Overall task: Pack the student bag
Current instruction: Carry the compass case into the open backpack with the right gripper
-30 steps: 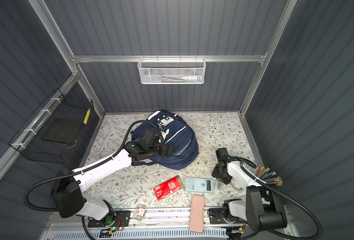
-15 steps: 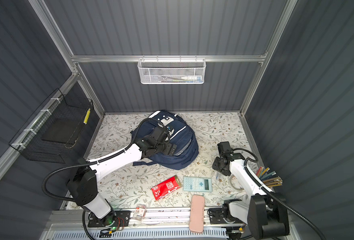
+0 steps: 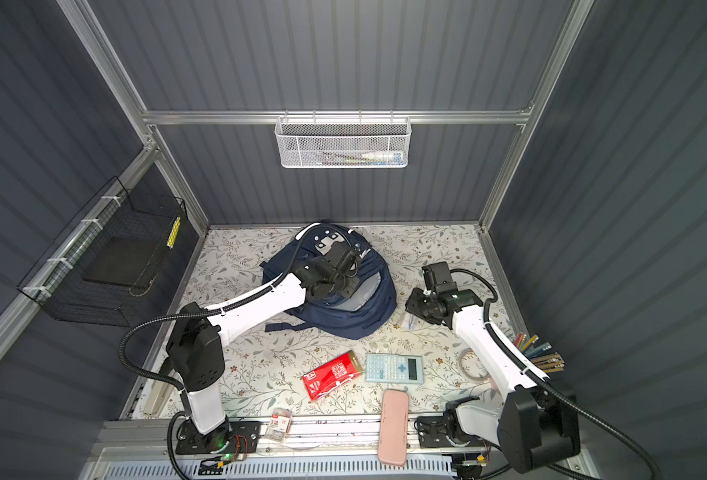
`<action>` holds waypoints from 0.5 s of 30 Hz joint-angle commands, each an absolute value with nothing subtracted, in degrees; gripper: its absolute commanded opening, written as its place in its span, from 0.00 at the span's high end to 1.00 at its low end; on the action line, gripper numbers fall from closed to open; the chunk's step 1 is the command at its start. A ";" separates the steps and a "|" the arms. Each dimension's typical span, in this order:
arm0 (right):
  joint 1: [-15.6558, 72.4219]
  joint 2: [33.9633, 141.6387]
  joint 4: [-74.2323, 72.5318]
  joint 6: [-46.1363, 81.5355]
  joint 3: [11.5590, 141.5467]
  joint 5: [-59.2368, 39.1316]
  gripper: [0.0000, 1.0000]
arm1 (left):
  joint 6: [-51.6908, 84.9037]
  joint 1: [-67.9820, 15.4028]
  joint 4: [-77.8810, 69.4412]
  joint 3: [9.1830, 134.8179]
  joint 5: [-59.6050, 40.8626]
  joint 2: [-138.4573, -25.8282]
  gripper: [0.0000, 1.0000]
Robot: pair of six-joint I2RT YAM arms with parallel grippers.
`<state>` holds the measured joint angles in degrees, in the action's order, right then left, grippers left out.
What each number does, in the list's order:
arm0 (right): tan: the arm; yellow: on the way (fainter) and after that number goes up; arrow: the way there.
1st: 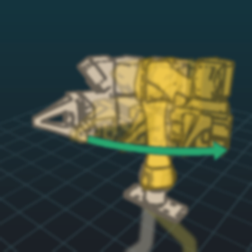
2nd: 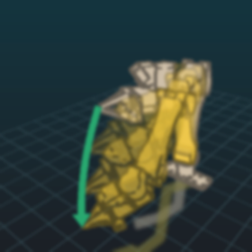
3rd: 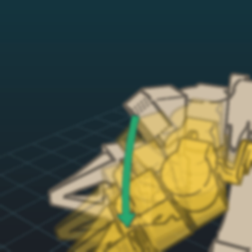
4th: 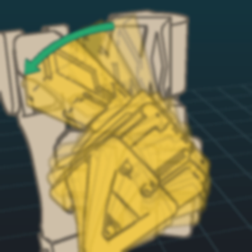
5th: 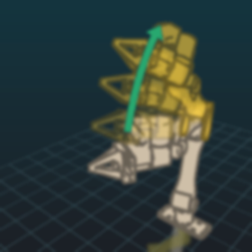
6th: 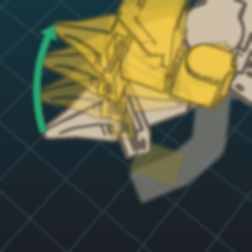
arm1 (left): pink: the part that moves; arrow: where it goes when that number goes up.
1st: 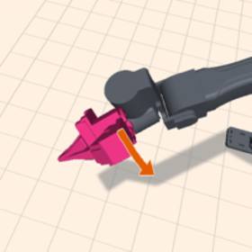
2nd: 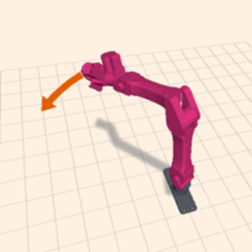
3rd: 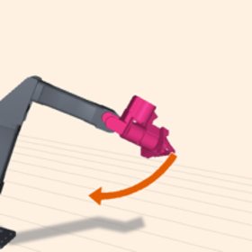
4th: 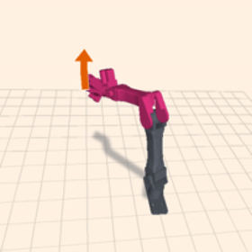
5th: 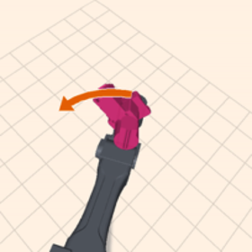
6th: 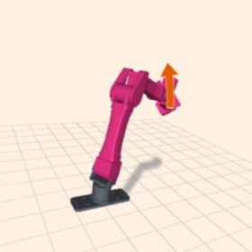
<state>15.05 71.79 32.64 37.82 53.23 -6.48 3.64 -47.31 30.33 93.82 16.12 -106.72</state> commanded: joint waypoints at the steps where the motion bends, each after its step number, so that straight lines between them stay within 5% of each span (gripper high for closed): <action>1: 17.89 75.75 25.48 41.18 58.05 -10.59 0.70 | 7.92 -41.26 32.71 98.37 10.19 -102.51 1.00; 15: 28.56 111.68 6.50 52.20 85.94 -10.72 0.69 | 14.30 -33.84 34.54 105.51 -2.73 -102.13 1.00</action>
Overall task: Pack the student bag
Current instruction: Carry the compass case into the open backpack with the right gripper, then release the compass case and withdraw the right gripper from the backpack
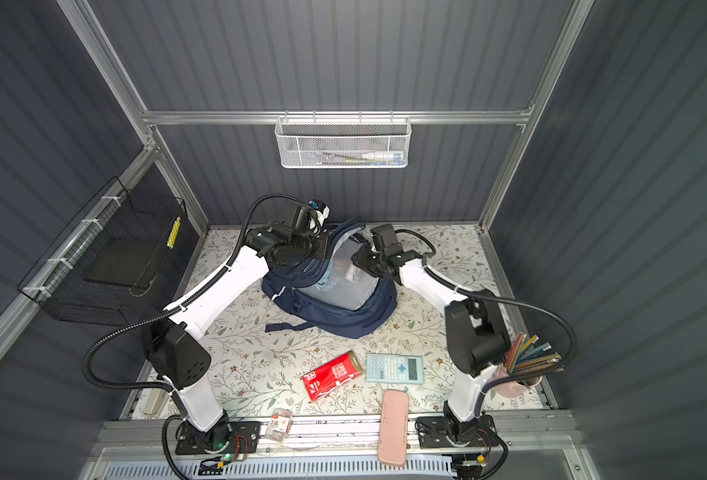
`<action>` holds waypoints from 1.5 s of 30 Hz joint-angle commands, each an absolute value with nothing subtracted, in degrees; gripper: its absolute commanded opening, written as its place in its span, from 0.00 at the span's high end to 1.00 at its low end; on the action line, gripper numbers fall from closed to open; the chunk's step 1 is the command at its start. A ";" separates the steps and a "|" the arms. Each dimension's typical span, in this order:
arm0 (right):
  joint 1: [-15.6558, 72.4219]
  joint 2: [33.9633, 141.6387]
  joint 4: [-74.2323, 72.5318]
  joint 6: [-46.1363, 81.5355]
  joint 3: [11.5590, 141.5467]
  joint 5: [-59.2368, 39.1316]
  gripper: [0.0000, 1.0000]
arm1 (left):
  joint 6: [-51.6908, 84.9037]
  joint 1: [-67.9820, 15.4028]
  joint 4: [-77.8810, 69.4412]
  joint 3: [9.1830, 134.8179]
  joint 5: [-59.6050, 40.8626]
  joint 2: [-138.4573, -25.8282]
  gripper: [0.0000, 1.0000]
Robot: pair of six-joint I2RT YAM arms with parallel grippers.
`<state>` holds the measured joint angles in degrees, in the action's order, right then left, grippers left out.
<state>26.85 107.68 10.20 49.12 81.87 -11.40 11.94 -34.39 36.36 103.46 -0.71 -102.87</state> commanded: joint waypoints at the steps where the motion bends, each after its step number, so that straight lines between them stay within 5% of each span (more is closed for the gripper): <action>1: 29.27 114.29 7.10 52.36 88.06 -9.98 0.68 | 14.33 -33.84 34.64 105.55 -2.81 -102.08 1.00; 10: 31.02 117.17 5.91 52.44 89.58 -8.38 0.29 | 16.91 -33.74 30.32 98.57 -4.39 -100.58 1.00; 20: 28.51 96.74 10.56 46.36 70.16 -4.75 0.24 | 19.15 -33.84 27.36 91.15 -7.41 -99.36 0.99; 32: 26.97 63.71 37.32 36.67 47.25 1.21 0.15 | 13.61 -43.31 31.01 84.64 -3.08 -90.85 0.35; 45: 26.47 41.35 46.96 54.68 26.38 -13.60 0.07 | 2.66 -57.67 29.18 75.84 -12.02 -98.88 0.33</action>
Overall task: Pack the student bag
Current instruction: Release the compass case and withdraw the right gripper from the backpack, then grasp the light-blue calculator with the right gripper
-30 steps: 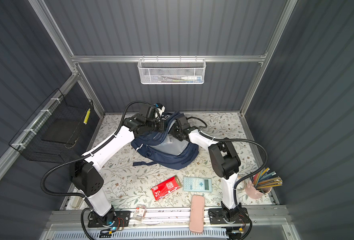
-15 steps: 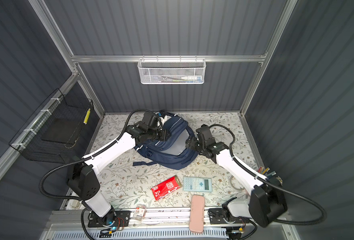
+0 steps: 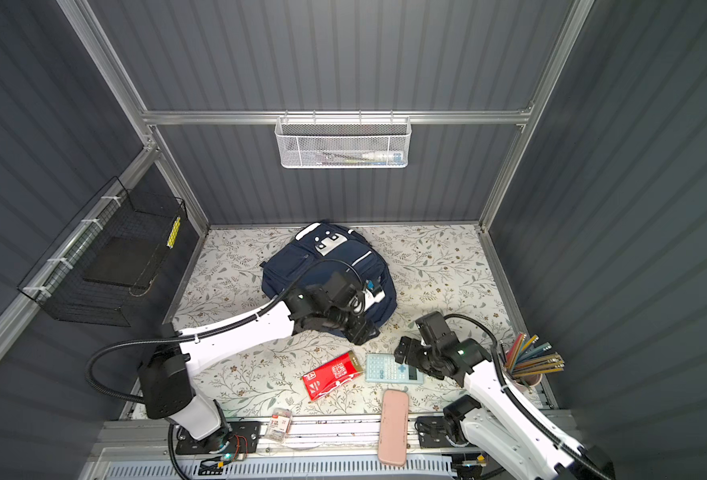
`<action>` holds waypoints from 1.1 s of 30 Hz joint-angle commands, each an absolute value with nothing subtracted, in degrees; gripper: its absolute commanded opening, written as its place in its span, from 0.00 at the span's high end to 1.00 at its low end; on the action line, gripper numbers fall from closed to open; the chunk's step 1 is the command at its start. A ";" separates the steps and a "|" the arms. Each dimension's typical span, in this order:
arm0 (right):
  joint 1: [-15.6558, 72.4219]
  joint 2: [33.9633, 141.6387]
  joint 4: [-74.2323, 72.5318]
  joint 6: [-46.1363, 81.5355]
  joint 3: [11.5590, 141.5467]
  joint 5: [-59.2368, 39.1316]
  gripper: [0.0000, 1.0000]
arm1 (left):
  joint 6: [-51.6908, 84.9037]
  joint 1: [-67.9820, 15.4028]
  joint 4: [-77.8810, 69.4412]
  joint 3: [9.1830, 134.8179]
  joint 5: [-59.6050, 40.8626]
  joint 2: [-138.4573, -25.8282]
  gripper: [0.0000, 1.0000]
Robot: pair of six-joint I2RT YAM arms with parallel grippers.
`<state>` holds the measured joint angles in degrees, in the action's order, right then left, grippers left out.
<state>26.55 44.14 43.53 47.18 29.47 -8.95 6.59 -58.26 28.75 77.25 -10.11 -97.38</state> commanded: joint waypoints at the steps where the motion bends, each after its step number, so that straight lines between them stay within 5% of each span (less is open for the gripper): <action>1: 26.83 40.01 46.34 57.51 24.49 -15.29 0.04 | 2.92 -57.66 27.79 75.13 -13.04 -99.19 0.33; 8: 29.38 34.10 50.72 63.33 20.11 -13.68 0.05 | 5.94 -58.01 24.30 74.19 -12.67 -102.80 0.37; 14: 29.52 39.58 37.61 63.87 17.89 -16.41 0.06 | 7.62 -58.01 22.93 73.47 -11.66 -103.66 0.39; 19: 29.31 48.12 31.20 62.92 20.81 -9.71 0.06 | 10.20 -57.92 22.53 72.43 -9.39 -103.86 0.52; 27: 25.84 69.89 23.95 53.41 31.87 -3.14 0.05 | 16.90 -55.31 22.68 72.08 -6.01 -97.49 0.55; 33: 30.90 75.81 28.51 52.13 39.32 3.60 0.02 | 18.49 -53.99 25.48 72.48 -1.77 -93.34 0.55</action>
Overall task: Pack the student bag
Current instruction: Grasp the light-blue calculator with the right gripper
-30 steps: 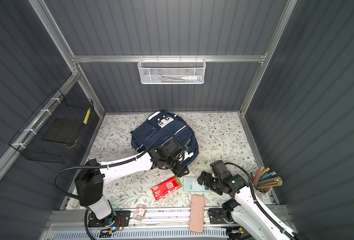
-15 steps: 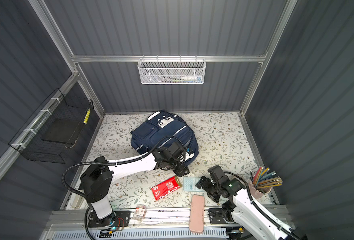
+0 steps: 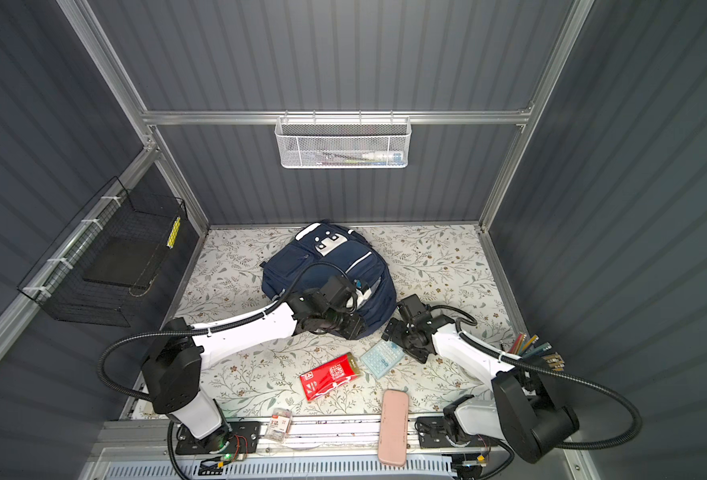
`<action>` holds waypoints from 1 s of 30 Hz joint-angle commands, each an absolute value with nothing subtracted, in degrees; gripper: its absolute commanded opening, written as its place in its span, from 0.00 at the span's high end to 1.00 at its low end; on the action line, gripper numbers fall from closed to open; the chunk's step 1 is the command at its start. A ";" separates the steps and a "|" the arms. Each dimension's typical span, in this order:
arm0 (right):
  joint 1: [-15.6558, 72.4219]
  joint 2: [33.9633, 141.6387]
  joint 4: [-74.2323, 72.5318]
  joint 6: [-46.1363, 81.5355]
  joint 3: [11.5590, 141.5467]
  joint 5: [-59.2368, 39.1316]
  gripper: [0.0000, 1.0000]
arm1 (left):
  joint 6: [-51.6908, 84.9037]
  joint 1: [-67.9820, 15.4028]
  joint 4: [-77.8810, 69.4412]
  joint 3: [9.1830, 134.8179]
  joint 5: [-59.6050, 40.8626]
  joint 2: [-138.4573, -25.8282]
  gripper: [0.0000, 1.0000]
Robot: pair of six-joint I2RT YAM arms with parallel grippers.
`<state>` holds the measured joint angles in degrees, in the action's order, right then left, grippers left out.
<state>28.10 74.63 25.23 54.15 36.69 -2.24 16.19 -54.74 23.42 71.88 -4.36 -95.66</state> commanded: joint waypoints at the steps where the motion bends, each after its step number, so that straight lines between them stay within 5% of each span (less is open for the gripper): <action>1: 32.75 76.90 29.86 53.06 40.00 5.01 0.01 | 19.26 -53.40 25.40 72.04 -1.76 -92.66 0.54; 20: 46.14 88.43 33.46 58.85 45.17 10.34 0.01 | 18.55 -50.12 24.92 69.63 -0.44 -87.80 0.49; 30: 36.75 83.93 37.92 46.45 40.30 10.51 0.10 | 18.41 -50.11 24.04 69.22 -0.57 -88.50 0.49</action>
<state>39.62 84.66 30.98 52.12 43.00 8.36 18.90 -50.26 24.27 70.32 -0.78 -88.95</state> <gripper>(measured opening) 0.920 0.514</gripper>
